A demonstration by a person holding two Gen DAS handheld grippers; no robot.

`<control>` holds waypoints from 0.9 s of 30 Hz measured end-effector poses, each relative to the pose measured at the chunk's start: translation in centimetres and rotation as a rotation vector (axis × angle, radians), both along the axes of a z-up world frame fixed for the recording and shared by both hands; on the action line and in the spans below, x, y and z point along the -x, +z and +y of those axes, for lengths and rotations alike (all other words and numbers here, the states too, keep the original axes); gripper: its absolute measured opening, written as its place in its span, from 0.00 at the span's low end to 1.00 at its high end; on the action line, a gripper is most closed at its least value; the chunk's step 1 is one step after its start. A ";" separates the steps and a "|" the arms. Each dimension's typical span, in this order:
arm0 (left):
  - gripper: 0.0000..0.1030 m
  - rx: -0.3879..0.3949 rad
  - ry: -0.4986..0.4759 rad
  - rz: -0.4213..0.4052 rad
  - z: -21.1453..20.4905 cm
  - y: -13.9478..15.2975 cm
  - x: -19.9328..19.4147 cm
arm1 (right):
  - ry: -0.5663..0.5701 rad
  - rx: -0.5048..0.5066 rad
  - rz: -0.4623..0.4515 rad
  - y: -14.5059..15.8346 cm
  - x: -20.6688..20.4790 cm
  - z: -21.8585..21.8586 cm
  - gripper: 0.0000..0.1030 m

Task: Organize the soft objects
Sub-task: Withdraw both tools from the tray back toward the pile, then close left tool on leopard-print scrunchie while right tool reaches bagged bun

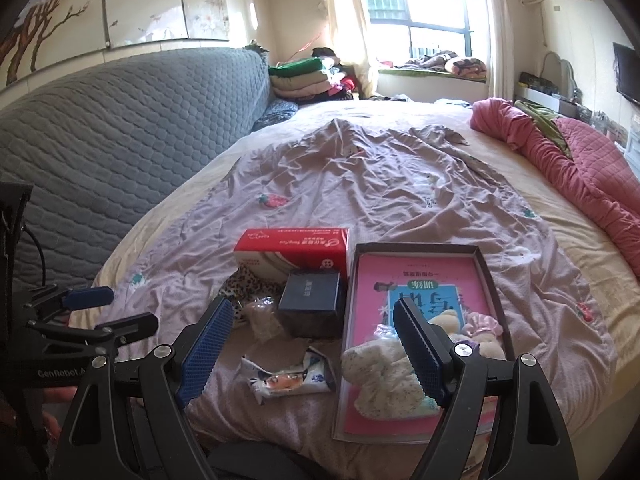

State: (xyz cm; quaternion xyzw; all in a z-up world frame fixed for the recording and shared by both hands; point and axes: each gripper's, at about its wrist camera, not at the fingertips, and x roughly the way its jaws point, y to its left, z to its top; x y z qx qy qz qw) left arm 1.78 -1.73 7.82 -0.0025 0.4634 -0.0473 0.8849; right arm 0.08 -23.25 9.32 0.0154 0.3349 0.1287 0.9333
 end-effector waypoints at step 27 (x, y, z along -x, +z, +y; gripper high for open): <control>0.79 0.079 0.079 0.125 5.6 -6.9 -3.7 | 0.154 0.058 0.162 -7.7 -3.0 5.6 0.81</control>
